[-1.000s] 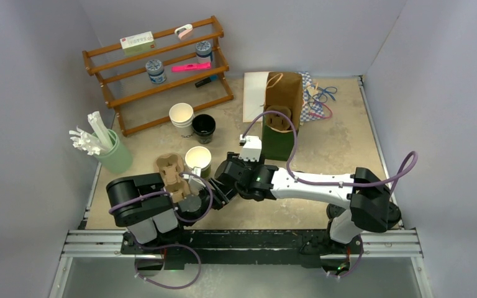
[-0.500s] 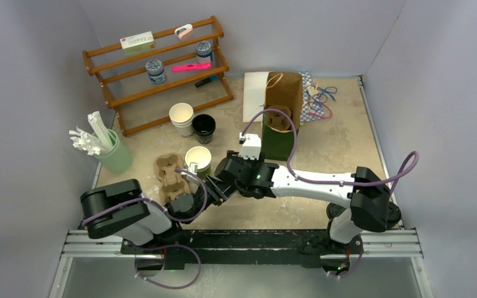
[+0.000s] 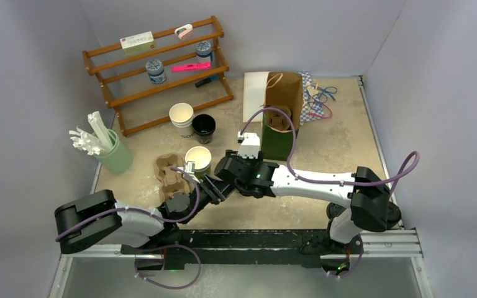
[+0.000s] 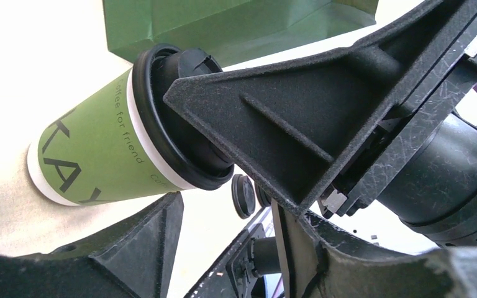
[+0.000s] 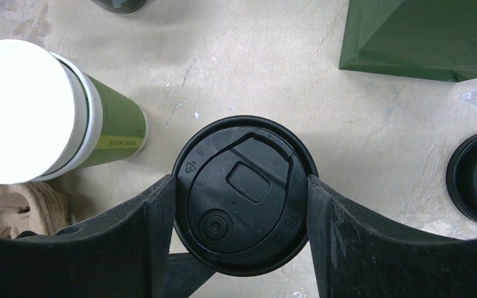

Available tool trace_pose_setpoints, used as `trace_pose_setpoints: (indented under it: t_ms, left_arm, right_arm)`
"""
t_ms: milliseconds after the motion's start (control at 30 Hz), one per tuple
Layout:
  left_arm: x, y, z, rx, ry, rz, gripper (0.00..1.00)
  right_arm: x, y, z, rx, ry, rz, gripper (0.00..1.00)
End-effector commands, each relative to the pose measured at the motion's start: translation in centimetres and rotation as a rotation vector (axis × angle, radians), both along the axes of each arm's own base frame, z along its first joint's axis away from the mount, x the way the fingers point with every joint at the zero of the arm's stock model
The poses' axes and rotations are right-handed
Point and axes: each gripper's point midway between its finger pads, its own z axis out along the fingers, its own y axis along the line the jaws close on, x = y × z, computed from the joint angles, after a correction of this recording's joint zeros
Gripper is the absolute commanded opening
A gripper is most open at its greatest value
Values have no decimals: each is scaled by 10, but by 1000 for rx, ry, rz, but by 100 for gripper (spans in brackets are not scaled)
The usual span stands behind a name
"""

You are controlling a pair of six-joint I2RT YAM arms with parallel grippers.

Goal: Pack the takeout coffee

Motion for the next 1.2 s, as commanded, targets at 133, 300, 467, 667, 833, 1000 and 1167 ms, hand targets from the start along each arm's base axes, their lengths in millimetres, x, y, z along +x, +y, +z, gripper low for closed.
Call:
trace_pose_setpoints:
  t_ms: [133, 300, 467, 667, 833, 1000, 1167]
  left_arm:
    - [10, 0, 21, -88, -39, 42, 59]
    - [14, 5, 8, -90, -10, 76, 54]
    - [18, 7, 8, -102, -12, 103, 53]
    - [25, 7, 8, -112, -3, 135, 56]
    - [24, 8, 3, -125, 39, 137, 56]
    - [22, 6, -4, -102, 75, 125, 57]
    - [23, 7, -7, -71, 89, 133, 57]
  right_arm:
    - [-3, -4, -15, -31, -3, 8, 43]
    - [-4, -4, -28, -25, 9, -11, 42]
    - [-10, -1, -41, -11, 46, -5, 41]
    - [-15, 5, -46, -4, 62, 7, 41]
    - [-22, 7, -48, -7, 79, 37, 42]
    - [-32, 10, -47, -23, 107, 84, 46]
    - [-42, 11, -41, -28, 128, 97, 49]
